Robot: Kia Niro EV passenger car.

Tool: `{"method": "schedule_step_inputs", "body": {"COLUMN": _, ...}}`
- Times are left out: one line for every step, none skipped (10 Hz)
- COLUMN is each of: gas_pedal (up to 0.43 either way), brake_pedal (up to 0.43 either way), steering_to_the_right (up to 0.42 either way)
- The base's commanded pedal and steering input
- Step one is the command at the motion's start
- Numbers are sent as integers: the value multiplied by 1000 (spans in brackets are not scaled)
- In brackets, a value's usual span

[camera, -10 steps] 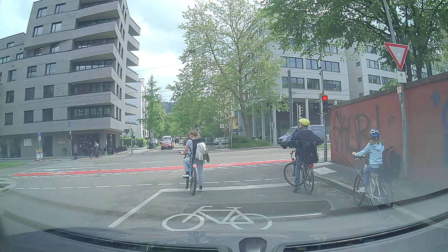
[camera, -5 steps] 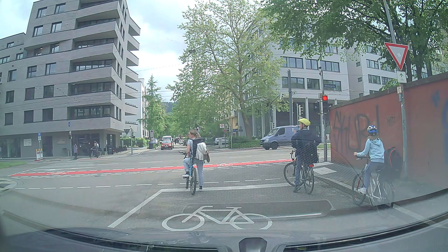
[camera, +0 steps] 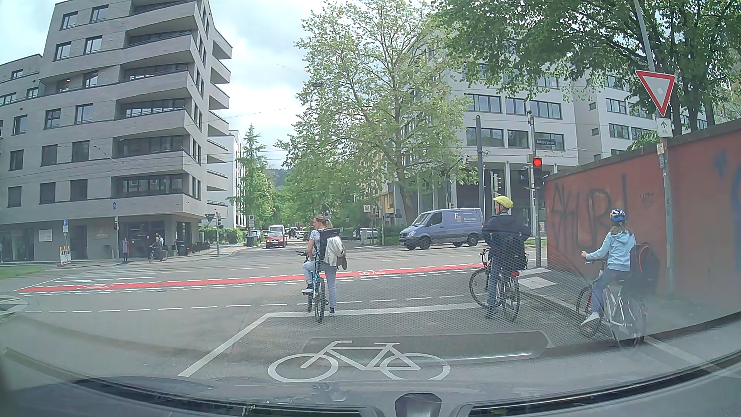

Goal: Follow the waypoints while adhering to traffic rules and regulations

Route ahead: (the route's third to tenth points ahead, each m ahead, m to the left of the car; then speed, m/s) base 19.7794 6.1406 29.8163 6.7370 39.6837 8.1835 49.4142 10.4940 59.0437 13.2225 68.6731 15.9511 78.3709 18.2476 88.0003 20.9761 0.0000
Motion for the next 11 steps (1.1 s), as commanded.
{"method": "schedule_step_inputs", "body": {"gas_pedal": 0, "brake_pedal": 262, "steering_to_the_right": -10}}
{"method": "schedule_step_inputs", "body": {"gas_pedal": 0, "brake_pedal": 262, "steering_to_the_right": -2}}
{"method": "schedule_step_inputs", "body": {"gas_pedal": 0, "brake_pedal": 262, "steering_to_the_right": 9}}
{"method": "schedule_step_inputs", "body": {"gas_pedal": 0, "brake_pedal": 262, "steering_to_the_right": 17}}
{"method": "schedule_step_inputs", "body": {"gas_pedal": 0, "brake_pedal": 262, "steering_to_the_right": 19}}
{"method": "schedule_step_inputs", "body": {"gas_pedal": 0, "brake_pedal": 262, "steering_to_the_right": 19}}
{"method": "schedule_step_inputs", "body": {"gas_pedal": 0, "brake_pedal": 262, "steering_to_the_right": 17}}
{"method": "schedule_step_inputs", "body": {"gas_pedal": 0, "brake_pedal": 262, "steering_to_the_right": 11}}
{"method": "schedule_step_inputs", "body": {"gas_pedal": 0, "brake_pedal": 262, "steering_to_the_right": 5}}
{"method": "schedule_step_inputs", "body": {"gas_pedal": 0, "brake_pedal": 262, "steering_to_the_right": 0}}
{"method": "schedule_step_inputs", "body": {"gas_pedal": 0, "brake_pedal": 262, "steering_to_the_right": 0}}
